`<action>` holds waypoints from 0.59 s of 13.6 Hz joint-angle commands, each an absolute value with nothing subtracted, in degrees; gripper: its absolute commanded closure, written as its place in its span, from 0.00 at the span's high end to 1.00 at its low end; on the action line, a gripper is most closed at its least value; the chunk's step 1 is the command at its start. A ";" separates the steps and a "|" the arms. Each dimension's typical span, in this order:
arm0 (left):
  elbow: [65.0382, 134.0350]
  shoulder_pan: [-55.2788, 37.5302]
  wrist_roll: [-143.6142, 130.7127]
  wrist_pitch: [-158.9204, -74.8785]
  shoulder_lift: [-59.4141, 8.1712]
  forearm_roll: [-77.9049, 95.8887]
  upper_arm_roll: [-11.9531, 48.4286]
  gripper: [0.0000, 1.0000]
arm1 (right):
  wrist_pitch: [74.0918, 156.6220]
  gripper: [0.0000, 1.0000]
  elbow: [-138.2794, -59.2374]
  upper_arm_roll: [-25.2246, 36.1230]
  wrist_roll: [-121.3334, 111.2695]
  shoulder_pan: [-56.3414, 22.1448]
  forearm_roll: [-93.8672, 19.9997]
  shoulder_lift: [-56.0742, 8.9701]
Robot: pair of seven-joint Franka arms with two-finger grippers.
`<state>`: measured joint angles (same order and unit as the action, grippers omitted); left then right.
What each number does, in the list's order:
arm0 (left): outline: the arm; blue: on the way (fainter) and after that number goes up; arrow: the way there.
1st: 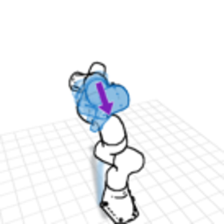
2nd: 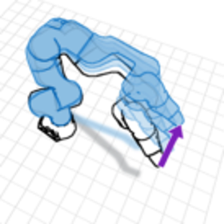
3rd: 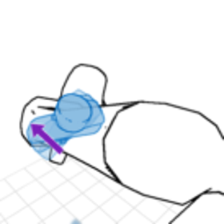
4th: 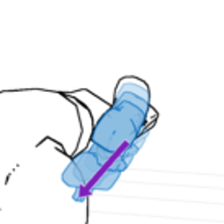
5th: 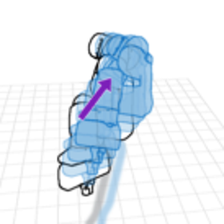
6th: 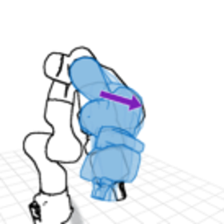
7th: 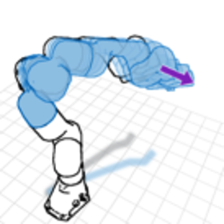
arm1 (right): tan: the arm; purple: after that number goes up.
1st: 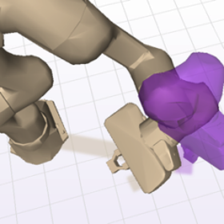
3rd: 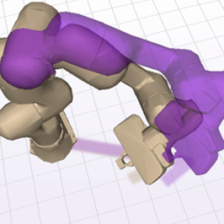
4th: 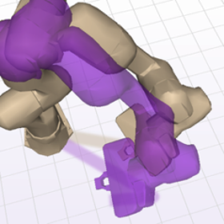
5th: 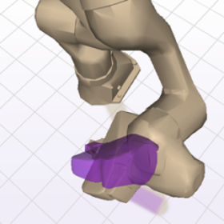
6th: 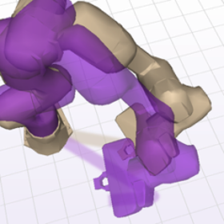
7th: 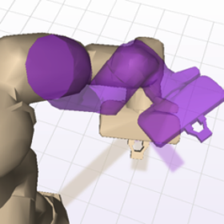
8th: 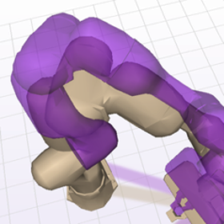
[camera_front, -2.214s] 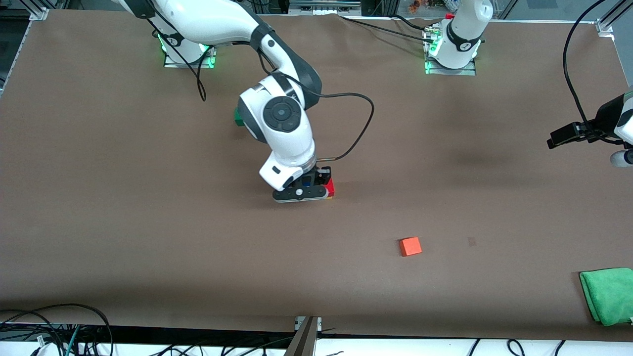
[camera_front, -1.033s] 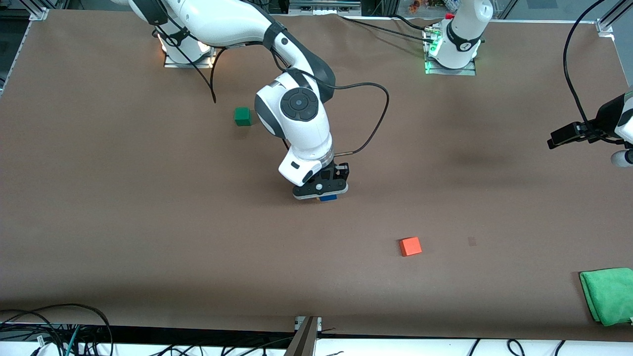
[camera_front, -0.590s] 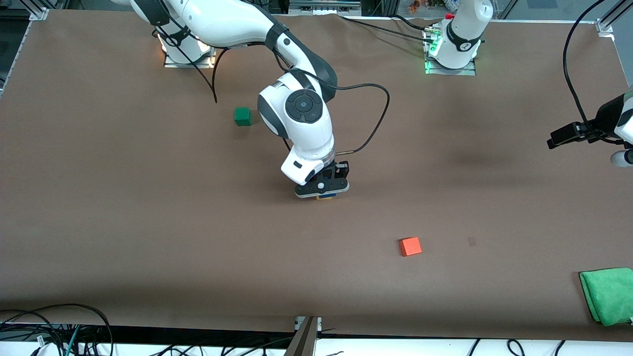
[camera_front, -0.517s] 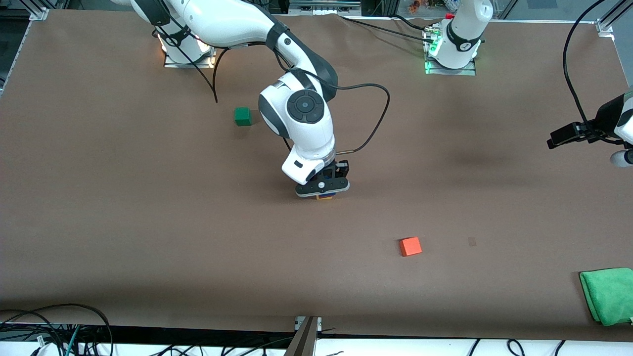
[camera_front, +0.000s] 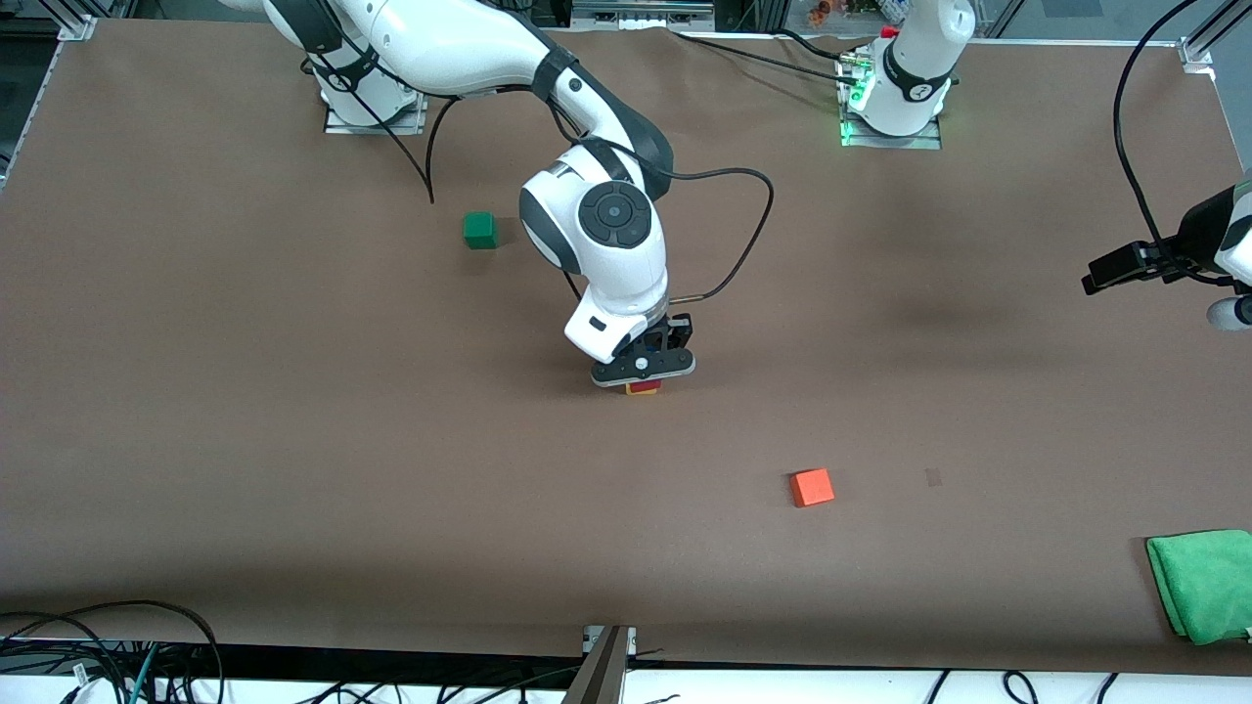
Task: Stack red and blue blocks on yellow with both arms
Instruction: 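Lower the blue block with the right gripper onto the red block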
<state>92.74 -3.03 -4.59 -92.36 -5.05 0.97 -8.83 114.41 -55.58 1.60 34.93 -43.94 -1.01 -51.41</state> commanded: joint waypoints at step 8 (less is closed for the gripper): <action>92.99 -3.08 -4.22 -92.37 -4.66 0.44 -8.79 1.00 | 114.08 0.34 -54.76 1.67 34.28 -44.21 -0.26 -53.09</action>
